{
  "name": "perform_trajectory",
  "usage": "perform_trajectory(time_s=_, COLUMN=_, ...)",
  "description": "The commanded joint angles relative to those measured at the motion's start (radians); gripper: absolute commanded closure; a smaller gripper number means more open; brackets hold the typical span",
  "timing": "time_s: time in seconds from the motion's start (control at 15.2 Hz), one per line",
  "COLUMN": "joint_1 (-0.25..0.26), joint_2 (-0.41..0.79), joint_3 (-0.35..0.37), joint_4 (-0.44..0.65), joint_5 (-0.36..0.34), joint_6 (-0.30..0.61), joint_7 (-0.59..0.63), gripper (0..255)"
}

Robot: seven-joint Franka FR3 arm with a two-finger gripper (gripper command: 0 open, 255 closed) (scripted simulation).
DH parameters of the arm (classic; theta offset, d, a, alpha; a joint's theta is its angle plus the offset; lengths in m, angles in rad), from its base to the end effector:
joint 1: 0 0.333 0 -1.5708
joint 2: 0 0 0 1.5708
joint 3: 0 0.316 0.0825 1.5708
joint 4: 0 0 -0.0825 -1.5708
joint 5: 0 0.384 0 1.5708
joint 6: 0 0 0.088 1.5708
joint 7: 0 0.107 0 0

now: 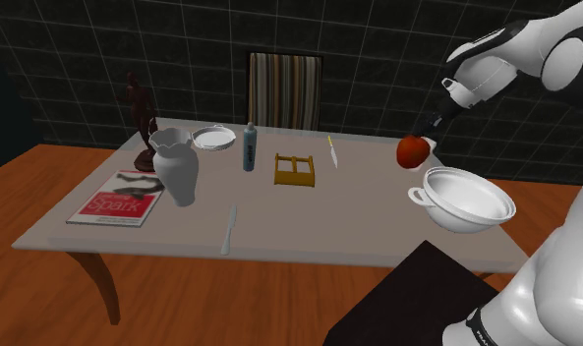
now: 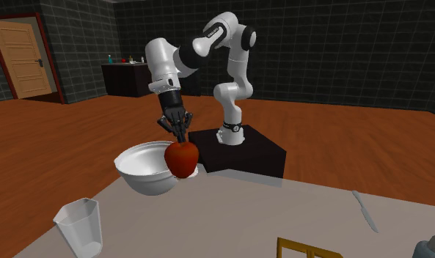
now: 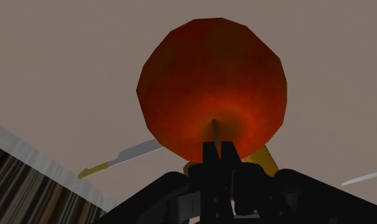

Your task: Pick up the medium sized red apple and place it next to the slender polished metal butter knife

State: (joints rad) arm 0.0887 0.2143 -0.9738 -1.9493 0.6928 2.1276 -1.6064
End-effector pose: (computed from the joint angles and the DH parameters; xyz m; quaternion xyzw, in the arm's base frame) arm 0.4168 -0.4278 0.4254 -0.9589 -0.1874 -0.2112 0.0285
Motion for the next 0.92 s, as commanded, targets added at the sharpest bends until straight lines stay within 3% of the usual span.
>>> perform_trajectory(time_s=0.0, joint_1=0.003, joint_2=-0.009, joint_3=-0.006, joint_4=0.018, joint_5=-0.017, joint_6=-0.018, joint_7=0.018, gripper=255)
perform_trajectory(time_s=0.33, joint_1=0.016, joint_2=-0.039, joint_3=-0.019, joint_4=0.051, joint_5=-0.061, joint_6=-0.054, joint_7=0.061, gripper=255)
perform_trajectory(time_s=0.86, joint_1=0.195, joint_2=-0.188, joint_3=0.039, joint_4=-0.079, joint_5=-0.211, joint_6=0.11, joint_7=0.307, gripper=255)
